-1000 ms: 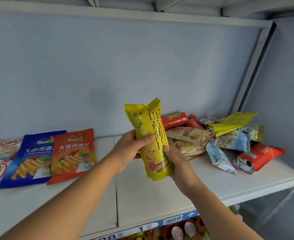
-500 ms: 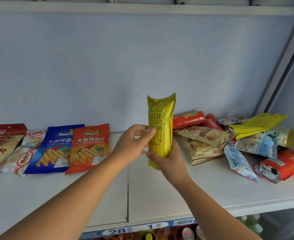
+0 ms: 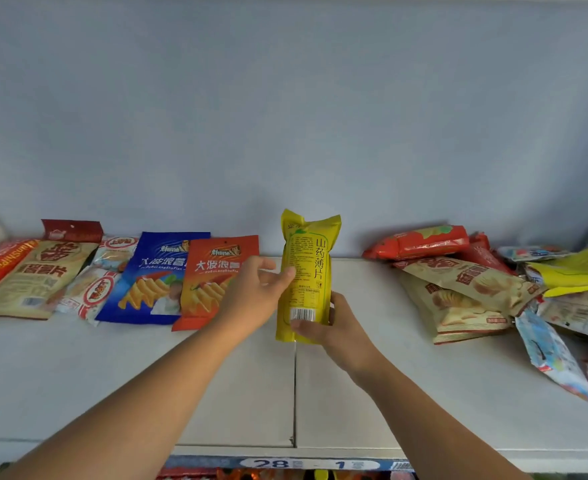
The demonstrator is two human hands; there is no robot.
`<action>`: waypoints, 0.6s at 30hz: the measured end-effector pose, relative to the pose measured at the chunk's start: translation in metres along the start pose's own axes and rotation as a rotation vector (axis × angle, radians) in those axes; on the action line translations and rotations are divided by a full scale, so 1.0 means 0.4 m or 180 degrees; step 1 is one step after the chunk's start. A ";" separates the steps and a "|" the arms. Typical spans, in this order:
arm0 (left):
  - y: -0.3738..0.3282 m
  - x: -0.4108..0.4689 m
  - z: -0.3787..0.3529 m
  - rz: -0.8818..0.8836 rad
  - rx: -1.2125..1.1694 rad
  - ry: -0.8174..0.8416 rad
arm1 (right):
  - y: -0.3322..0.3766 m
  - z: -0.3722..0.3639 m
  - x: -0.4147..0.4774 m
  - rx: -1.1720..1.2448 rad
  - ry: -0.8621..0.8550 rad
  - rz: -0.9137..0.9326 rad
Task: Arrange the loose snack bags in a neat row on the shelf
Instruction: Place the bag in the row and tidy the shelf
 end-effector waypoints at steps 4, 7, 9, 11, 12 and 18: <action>0.098 0.043 0.066 -0.0323 0.1478 -0.0290 | 0.002 -0.034 0.053 -0.0363 -0.0253 -0.0084; 0.185 0.078 0.103 -0.0198 0.2572 -0.0154 | 0.000 -0.058 0.099 -0.0556 -0.0393 -0.0146; 0.232 0.094 0.112 -0.0149 0.2755 0.0207 | -0.001 -0.074 0.127 -0.0589 -0.0523 -0.0236; 0.264 0.104 0.115 -0.0240 0.2720 0.0442 | 0.006 -0.090 0.148 -0.0659 -0.0683 -0.0315; 0.272 0.107 0.116 -0.0303 0.2662 0.0493 | 0.012 -0.097 0.155 -0.0724 -0.0763 -0.0344; 0.282 0.143 0.128 -0.0323 0.2229 0.0886 | 0.025 -0.134 0.179 -0.1272 -0.0677 -0.0277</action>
Point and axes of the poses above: each hand's wrist, its own x-axis towards the middle knuckle, its own z-axis out of the back of the hand, y = z × x, the point moved 1 cm from there along x, towards the middle knuckle, and after that the axes turned 4 degrees about x, right-handed, at the moved point
